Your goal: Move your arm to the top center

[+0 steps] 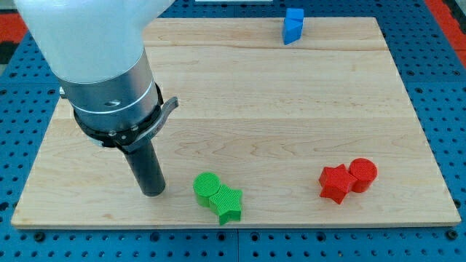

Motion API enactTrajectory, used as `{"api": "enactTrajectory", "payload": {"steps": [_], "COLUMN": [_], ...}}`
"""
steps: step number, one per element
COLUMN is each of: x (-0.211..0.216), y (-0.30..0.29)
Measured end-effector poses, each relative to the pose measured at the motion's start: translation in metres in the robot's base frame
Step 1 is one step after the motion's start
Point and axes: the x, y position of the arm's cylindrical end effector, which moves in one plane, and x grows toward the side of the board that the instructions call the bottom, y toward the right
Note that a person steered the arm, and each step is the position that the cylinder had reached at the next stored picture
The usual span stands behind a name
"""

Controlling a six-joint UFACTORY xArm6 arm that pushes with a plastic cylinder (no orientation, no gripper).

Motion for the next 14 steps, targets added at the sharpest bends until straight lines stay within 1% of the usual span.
{"api": "enactTrajectory", "payload": {"steps": [1,3,4,5,6,8,9,10,11,12,13,14], "x": [-0.001,-0.080,-0.105,-0.142,-0.192,-0.292,-0.344,-0.351,-0.326,-0.300,-0.301,-0.305], "y": [0.000,-0.001,-0.004,0.006,0.076,0.284,0.372,0.358,0.323,0.310,0.234,0.133]}}
